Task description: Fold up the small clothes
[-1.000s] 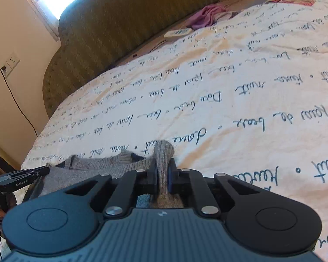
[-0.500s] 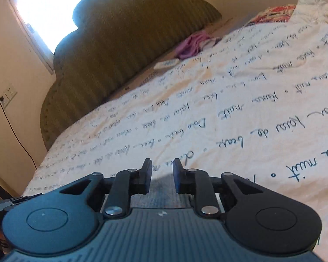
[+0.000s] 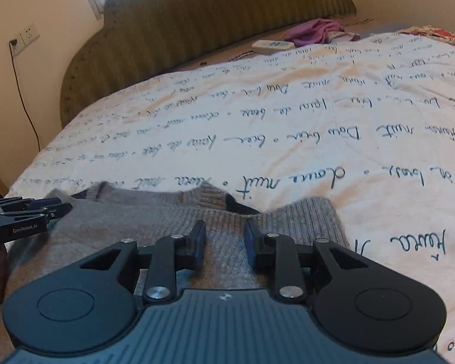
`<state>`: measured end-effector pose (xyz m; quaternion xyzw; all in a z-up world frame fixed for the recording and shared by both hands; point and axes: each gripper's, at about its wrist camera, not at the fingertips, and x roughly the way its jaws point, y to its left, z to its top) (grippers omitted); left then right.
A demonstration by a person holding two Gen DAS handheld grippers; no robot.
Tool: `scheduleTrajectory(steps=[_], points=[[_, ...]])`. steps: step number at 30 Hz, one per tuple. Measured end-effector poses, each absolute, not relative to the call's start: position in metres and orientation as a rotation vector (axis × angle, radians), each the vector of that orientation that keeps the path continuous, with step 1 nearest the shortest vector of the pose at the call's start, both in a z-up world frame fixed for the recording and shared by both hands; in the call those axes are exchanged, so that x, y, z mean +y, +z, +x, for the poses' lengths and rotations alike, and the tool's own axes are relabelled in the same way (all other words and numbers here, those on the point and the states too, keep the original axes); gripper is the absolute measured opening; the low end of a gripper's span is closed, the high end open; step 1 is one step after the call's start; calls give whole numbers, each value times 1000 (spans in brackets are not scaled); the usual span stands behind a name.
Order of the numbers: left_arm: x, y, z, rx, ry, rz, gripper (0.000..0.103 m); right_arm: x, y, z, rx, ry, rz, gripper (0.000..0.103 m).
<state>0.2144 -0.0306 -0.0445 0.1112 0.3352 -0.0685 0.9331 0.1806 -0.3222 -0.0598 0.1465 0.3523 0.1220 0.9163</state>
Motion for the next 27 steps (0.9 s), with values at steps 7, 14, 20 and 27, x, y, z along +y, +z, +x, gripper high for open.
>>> scheduleTrajectory(steps=[7, 14, 20, 27], points=[[-27, -50, 217, 654, -137, 198, 42, -339, -74, 175, 664, 274, 428, 26], [25, -3, 158, 548, -94, 6, 41, -342, -76, 171, 650, 278, 460, 26], [24, -5, 118, 619, -262, 38, 55, -346, -78, 172, 647, 286, 496, 26], [22, -40, 147, 704, -220, 18, 65, -343, -77, 171, 647, 274, 469, 26]])
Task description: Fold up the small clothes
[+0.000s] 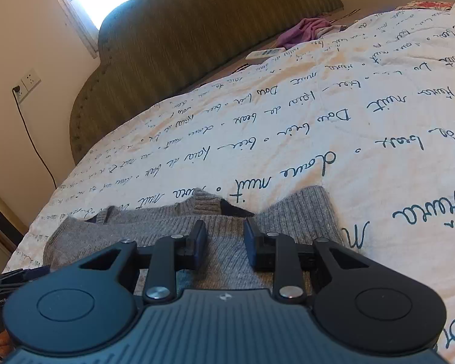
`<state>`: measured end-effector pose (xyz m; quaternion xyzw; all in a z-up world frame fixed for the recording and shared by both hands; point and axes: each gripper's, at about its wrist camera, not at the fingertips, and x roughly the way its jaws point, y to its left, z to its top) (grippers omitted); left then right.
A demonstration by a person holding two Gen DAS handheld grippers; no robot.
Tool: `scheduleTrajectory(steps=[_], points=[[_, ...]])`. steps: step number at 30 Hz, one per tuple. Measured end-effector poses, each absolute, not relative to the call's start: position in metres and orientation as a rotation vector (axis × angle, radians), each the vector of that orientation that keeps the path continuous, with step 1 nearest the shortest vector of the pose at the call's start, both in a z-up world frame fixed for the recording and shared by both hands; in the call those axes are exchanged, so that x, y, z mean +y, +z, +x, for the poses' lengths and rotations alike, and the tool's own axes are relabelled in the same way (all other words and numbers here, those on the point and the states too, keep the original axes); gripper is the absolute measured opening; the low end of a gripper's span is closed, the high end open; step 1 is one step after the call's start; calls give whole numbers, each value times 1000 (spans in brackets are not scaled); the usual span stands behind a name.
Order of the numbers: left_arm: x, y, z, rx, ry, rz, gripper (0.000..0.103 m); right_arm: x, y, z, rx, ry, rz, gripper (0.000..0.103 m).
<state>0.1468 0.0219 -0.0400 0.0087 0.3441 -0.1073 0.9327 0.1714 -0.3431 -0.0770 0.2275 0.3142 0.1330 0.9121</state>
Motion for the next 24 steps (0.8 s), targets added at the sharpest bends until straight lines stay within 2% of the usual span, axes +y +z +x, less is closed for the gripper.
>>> scheduleTrajectory(steps=[3, 7, 9, 10, 11, 13, 14, 17, 18, 19, 24], points=[[32, -29, 135, 715, -187, 0, 61, -332, -67, 169, 663, 244, 367, 26], [60, -13, 88, 661, -194, -102, 68, -317, -31, 133, 621, 162, 268, 32], [65, -12, 65, 649, -204, -110, 71, -308, -20, 104, 591, 217, 262, 53], [64, -16, 58, 658, -207, -98, 71, -299, -20, 90, 593, 235, 248, 76], [62, -22, 52, 674, -205, -83, 71, -291, -22, 79, 602, 240, 222, 85], [58, -37, 50, 720, -213, -57, 76, -273, -38, 63, 646, 239, 130, 84], [56, -42, 49, 706, -196, -29, 82, -266, -50, 58, 669, 230, 74, 84], [54, -37, 49, 726, -173, -12, 81, -256, -57, 46, 633, 189, 37, 84], [54, -33, 48, 728, -163, -15, 73, -255, -51, 45, 642, 165, 48, 84], [53, -28, 44, 721, -159, -22, 72, -254, -44, 42, 637, 145, 58, 84], [34, -24, 19, 699, -222, 13, 76, -245, -33, 13, 639, 159, 84, 86]])
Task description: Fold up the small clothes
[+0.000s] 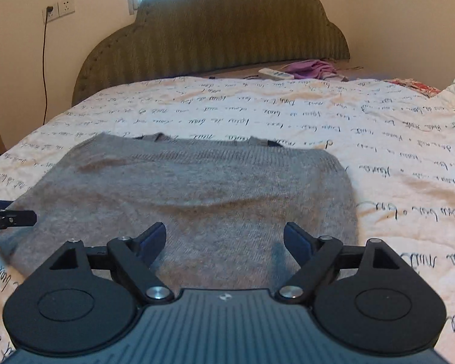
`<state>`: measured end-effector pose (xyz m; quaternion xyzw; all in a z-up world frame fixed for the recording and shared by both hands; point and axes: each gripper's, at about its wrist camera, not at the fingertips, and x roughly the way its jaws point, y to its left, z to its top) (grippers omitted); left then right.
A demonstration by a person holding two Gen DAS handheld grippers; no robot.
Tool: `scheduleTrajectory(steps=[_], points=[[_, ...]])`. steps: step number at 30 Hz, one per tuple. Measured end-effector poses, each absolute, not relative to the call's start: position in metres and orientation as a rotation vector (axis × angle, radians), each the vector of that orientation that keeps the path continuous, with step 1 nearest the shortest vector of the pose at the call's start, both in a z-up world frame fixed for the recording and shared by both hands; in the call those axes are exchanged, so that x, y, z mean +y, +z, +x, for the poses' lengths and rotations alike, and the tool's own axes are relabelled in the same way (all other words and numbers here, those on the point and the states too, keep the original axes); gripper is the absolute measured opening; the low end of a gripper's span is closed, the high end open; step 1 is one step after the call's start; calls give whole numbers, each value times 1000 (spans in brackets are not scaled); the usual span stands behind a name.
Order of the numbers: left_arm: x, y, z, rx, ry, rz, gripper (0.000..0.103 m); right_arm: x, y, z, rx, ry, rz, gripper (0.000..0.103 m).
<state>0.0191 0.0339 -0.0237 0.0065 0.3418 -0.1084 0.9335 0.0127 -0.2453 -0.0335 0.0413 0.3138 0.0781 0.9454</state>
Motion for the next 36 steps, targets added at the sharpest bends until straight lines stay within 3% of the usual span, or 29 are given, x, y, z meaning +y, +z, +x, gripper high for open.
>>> scheduleTrajectory(steps=[4, 10, 22, 23, 27, 29, 31, 32, 36], points=[[23, -41, 13, 690, -209, 116, 87, -239, -56, -6, 673, 140, 33, 87], [56, -26, 11, 669, -90, 97, 82, -247, -42, -21, 670, 128, 79, 88], [138, -36, 11, 805, -153, -741, 81, -223, -26, -25, 598, 228, 96, 88], [143, -38, 14, 810, -155, -803, 77, -221, -25, -25, 596, 238, 96, 88], [146, -46, 21, 854, -134, -880, 36, -215, -23, -28, 593, 256, 97, 88], [144, -46, 22, 857, -125, -846, 23, -214, -22, -27, 600, 265, 100, 88], [142, -44, 22, 853, -126, -819, 17, -214, -21, -26, 603, 277, 106, 88], [139, -42, 23, 856, -122, -790, 7, -214, -20, -25, 607, 286, 116, 88], [119, -26, 23, 836, -121, -613, 5, -221, -15, -6, 648, 361, 239, 88]])
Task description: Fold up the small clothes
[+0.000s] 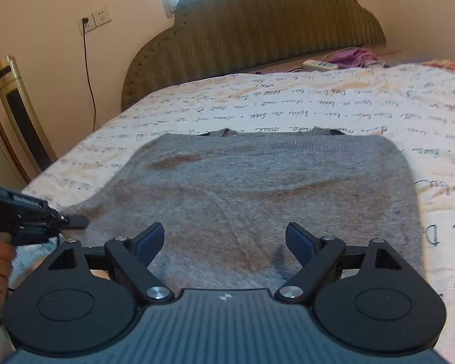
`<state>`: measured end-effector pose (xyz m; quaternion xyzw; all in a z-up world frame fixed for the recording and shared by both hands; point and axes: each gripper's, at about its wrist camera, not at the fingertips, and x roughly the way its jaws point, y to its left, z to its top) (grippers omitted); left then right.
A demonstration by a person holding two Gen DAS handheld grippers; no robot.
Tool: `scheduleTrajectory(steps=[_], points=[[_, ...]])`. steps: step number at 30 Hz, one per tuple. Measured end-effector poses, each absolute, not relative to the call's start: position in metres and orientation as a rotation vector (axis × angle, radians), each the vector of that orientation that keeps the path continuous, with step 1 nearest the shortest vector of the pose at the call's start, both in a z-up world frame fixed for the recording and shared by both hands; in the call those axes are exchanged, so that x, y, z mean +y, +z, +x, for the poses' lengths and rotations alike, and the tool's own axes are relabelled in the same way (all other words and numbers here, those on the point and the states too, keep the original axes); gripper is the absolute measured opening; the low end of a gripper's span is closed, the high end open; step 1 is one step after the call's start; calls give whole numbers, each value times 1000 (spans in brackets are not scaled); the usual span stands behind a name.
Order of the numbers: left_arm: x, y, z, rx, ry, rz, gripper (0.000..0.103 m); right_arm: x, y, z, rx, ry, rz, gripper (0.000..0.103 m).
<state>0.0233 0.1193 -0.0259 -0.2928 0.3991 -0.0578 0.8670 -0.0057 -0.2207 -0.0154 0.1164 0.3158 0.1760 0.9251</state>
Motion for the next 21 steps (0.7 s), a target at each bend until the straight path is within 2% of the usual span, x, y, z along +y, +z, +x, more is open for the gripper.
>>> scheduleTrajectory(steps=[6, 9, 14, 21], points=[[41, 11, 0, 660, -251, -185, 5, -208, -8, 84, 854, 579, 469, 89], [2, 10, -11, 625, -335, -53, 5, -186, -5, 136, 944, 668, 528, 89], [-29, -8, -15, 651, -387, 25, 5, -155, -22, 195, 1089, 736, 660, 89], [-26, -18, -14, 682, -401, 24, 5, -140, -30, 237, 1078, 672, 563, 88]])
